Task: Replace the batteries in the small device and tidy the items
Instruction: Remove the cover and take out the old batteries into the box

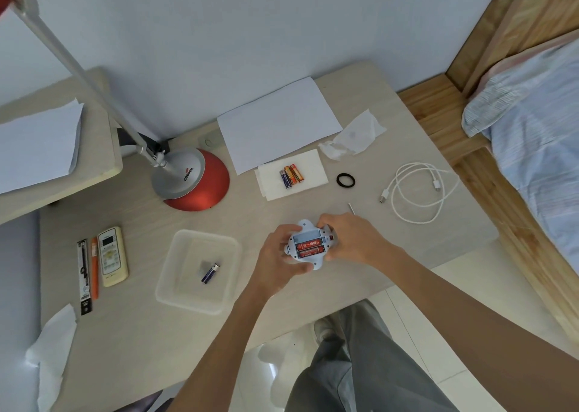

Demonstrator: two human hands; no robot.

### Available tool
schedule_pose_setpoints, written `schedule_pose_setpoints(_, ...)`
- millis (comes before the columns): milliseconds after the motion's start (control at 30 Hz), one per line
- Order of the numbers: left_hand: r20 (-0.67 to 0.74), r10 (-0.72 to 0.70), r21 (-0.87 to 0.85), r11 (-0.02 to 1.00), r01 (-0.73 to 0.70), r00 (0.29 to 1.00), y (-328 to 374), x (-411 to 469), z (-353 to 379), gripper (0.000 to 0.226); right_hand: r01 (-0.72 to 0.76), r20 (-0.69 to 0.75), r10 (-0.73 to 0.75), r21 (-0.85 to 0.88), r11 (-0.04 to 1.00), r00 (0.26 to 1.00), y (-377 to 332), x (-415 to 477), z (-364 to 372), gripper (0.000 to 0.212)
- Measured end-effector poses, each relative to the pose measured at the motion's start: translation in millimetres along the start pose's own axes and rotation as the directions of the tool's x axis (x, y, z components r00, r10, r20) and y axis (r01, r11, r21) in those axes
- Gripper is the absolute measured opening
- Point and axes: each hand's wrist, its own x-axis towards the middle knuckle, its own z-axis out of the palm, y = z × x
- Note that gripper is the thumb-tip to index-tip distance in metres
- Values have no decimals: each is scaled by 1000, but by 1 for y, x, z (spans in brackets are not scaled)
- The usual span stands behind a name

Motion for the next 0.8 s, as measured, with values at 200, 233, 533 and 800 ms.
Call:
schedule_pose_setpoints(200,-54,-67,-339,940,44,996,-8,5,12,74,1,-1,-1,42,999,1000,9,1,4,54)
schedule_pose_setpoints(233,-53,-79,-359,932,55,995,-9,5,14,74,-1,2,1,49,999,1000,10,1,5,53)
schedule_pose_setpoints(533,-15,-174,-495,857,144,985,-11,5,15,73,129,-59,-131,-28,991,990,19,-10,8,73)
schedule_pose_setpoints(800,-2,-165,-533,835,139,986,-12,7,15,74,442,99,-465,-530,724,880,14,-17,-24,80)
